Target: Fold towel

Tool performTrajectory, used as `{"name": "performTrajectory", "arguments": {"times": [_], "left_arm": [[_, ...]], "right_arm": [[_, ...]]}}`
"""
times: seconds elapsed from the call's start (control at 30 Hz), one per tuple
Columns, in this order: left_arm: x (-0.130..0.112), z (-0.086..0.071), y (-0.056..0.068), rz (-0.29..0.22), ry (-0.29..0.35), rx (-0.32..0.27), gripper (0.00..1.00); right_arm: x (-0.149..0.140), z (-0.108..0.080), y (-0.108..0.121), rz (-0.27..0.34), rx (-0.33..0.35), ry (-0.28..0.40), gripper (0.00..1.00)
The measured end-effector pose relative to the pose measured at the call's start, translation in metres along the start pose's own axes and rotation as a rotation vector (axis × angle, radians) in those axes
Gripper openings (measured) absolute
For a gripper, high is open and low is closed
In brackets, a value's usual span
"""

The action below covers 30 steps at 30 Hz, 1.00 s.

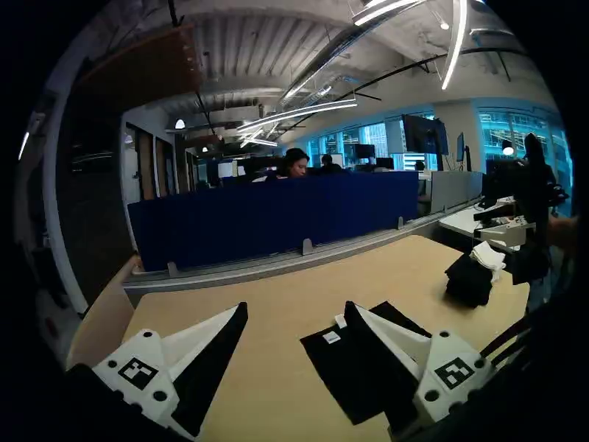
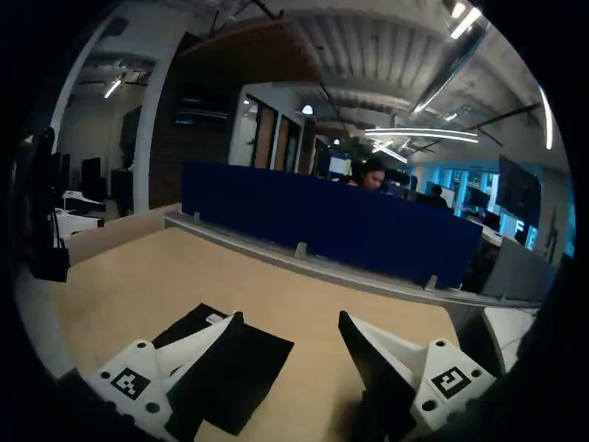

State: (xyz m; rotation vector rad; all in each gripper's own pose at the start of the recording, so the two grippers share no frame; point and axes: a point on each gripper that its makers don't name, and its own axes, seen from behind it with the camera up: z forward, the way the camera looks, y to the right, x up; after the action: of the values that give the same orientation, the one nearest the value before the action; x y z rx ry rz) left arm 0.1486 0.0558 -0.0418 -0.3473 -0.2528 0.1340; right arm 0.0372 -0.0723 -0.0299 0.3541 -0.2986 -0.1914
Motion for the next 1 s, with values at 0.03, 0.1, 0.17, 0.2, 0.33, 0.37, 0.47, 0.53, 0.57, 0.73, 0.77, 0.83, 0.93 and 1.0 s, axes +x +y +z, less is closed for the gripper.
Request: {"name": "performTrajectory", "arguments": {"times": [0.03, 0.1, 0.17, 0.2, 0.33, 0.37, 0.47, 0.53, 0.57, 0.73, 0.77, 0.83, 0.93, 1.0], "left_arm": [[-0.003, 0.001, 0.000, 0.002, -0.004, -0.002, 0.97], [-0.009, 0.003, 0.001, 0.006, -0.012, -0.005, 0.98], [-0.016, 0.006, 0.003, 0.011, -0.023, -0.010, 0.97], [-0.020, 0.008, 0.004, 0.014, -0.027, -0.012, 0.97], [-0.039, 0.014, 0.009, 0.023, -0.052, -0.015, 0.98], [-0.044, 0.015, 0.011, 0.025, -0.058, -0.016, 0.98], [-0.059, 0.020, 0.015, 0.030, -0.077, -0.022, 0.98], [-0.070, 0.023, 0.018, 0.033, -0.091, -0.028, 0.98], [-0.075, 0.025, 0.019, 0.035, -0.098, -0.031, 0.98], [-0.101, 0.034, 0.031, 0.043, -0.132, -0.054, 0.97], [-0.107, 0.035, 0.033, 0.043, -0.138, -0.059, 0.97], [-0.118, 0.038, 0.039, 0.044, -0.154, -0.070, 0.98], [-0.134, 0.041, 0.047, 0.045, -0.178, -0.087, 0.97], [-0.144, 0.042, 0.052, 0.048, -0.190, -0.097, 0.98]], "right_arm": [[-0.002, 0.001, -0.002, -0.002, 0.004, -0.004, 1.00], [-0.005, 0.003, -0.005, -0.006, 0.013, -0.013, 1.00], [-0.010, 0.005, -0.009, -0.008, 0.022, -0.020, 1.00], [-0.013, 0.006, -0.011, -0.009, 0.027, -0.023, 1.00], [-0.026, 0.010, -0.018, -0.018, 0.039, -0.038, 1.00], [-0.030, 0.011, -0.019, -0.021, 0.041, -0.041, 1.00], [-0.042, 0.014, -0.023, -0.028, 0.051, -0.056, 1.00], [-0.051, 0.016, -0.026, -0.029, 0.057, -0.067, 1.00], [-0.055, 0.017, -0.027, -0.029, 0.060, -0.073, 1.00], [-0.079, 0.021, -0.031, -0.026, 0.068, -0.101, 1.00], [-0.084, 0.022, -0.031, -0.025, 0.069, -0.106, 1.00], [-0.093, 0.024, -0.032, -0.024, 0.072, -0.117, 1.00], [-0.108, 0.027, -0.034, -0.024, 0.077, -0.131, 1.00], [-0.118, 0.029, -0.036, -0.025, 0.082, -0.143, 1.00]]}}
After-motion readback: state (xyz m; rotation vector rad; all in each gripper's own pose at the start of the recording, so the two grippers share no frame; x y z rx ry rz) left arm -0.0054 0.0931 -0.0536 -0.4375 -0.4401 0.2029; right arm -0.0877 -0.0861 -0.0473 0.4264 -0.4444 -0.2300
